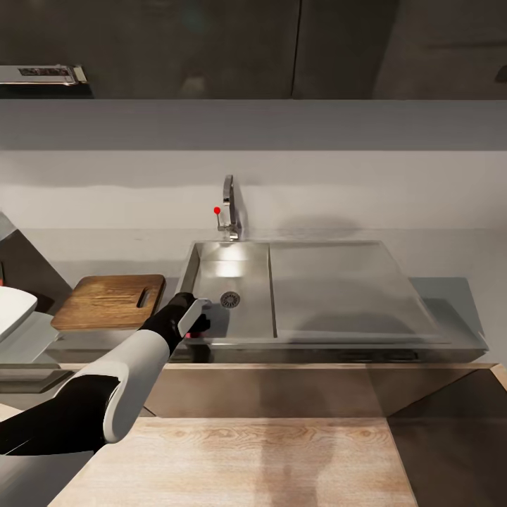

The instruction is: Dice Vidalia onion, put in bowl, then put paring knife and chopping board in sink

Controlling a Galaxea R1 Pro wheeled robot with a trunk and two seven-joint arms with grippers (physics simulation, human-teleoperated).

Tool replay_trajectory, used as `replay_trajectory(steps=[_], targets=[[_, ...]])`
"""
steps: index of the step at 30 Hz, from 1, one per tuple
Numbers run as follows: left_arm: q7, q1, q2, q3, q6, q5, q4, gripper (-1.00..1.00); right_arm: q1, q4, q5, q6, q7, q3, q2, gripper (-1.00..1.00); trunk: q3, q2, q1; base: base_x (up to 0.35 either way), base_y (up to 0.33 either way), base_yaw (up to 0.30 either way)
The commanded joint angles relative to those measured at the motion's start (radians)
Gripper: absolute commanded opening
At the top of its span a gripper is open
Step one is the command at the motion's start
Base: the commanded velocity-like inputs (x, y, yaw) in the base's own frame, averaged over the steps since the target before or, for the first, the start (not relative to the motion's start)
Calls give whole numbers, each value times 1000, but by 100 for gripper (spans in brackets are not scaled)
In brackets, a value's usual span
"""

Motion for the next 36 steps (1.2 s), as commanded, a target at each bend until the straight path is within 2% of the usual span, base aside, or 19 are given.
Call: replay_trajectory(steps=[1,21,36], targets=[[9,-1,0,-4,6,-6,-2,100,0,-1,10,-2,2,-2,1,100,-1,-2,1,4,0,0],[7,-1,-1,-4,6,-6,2,100,0,-1,9,-2,1,-2,1,100,-2,-2,1,22,-8,0],[7,-1,-1,-4,6,-5,7,100,0,-1,9,-2,1,-2,2,100,-20,-2,1,0,0,0]])
